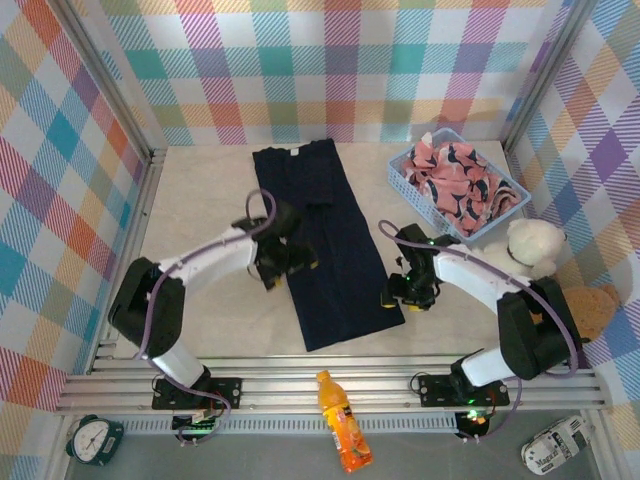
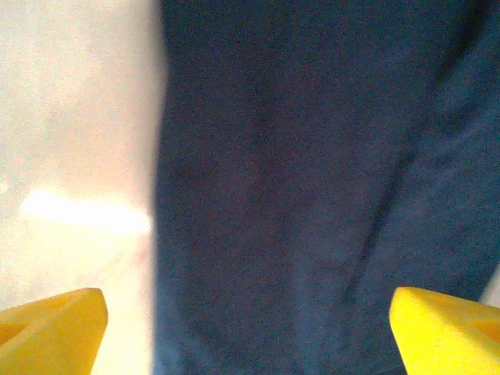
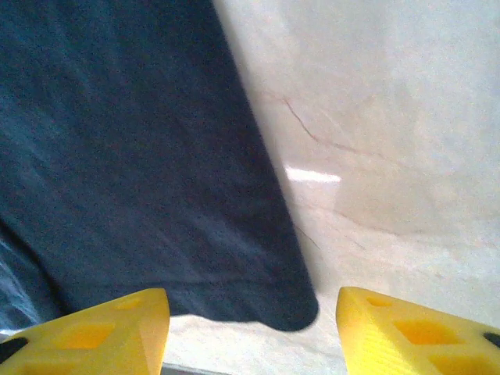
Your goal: Fold and stack the mixed laundry pile
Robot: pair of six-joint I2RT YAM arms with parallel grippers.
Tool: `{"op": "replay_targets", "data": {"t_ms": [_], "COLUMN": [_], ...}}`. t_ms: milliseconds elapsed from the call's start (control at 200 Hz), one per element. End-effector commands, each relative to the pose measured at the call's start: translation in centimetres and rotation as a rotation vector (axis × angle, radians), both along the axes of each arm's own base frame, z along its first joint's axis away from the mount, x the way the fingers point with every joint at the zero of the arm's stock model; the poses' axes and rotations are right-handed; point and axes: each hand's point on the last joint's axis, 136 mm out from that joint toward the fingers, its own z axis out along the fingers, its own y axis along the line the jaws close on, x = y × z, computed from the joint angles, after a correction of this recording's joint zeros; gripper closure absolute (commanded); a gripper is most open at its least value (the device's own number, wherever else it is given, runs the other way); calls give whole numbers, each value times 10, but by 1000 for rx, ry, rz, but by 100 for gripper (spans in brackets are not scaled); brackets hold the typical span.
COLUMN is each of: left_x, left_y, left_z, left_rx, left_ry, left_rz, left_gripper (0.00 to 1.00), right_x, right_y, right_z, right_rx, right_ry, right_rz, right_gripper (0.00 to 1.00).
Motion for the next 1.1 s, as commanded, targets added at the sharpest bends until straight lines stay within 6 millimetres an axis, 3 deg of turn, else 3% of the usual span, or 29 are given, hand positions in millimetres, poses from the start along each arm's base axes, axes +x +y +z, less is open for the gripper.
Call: {"op": "replay_targets", "data": {"t_ms": [0, 110, 280, 445, 610, 775, 895, 990, 1095], "left_x": [-23, -51, -84, -105, -121, -123, -120, -120, -111], "left_y": [-2, -19, -40, -38, -39, -57, -67, -65, -77], "left_z": [-2, -5, -19, -30, -43, -57, -59, -65, -60], "left_rx": [24, 18, 26, -4, -26, -74, -71, -51, -97], "left_ry": [-51, -49, 5, 10, 19, -9, -28, -25, -54], "left_rz": [161, 161, 113, 140, 109, 93, 80, 91, 114], "left_gripper": [10, 15, 21, 33, 39, 42, 55, 60, 62], "right_x": [-6, -7, -7, -12, -11, -14, -14, -12, -13], "right_y": [2, 9, 0, 3, 3, 5, 5, 8, 9], "right_z": [-2, -4, -11, -19, -24, -25, -26, -26, -26], "right_rx": [59, 106, 66, 103, 100, 115, 114, 128, 138], "right_ry": [-8, -6, -16, -2, 5, 5, 6, 1, 2], "right_rz": [10, 19, -15, -29, -16, -5, -7, -1, 3], "right_gripper": [42, 52, 57, 57, 64, 69, 77, 84, 89]}}
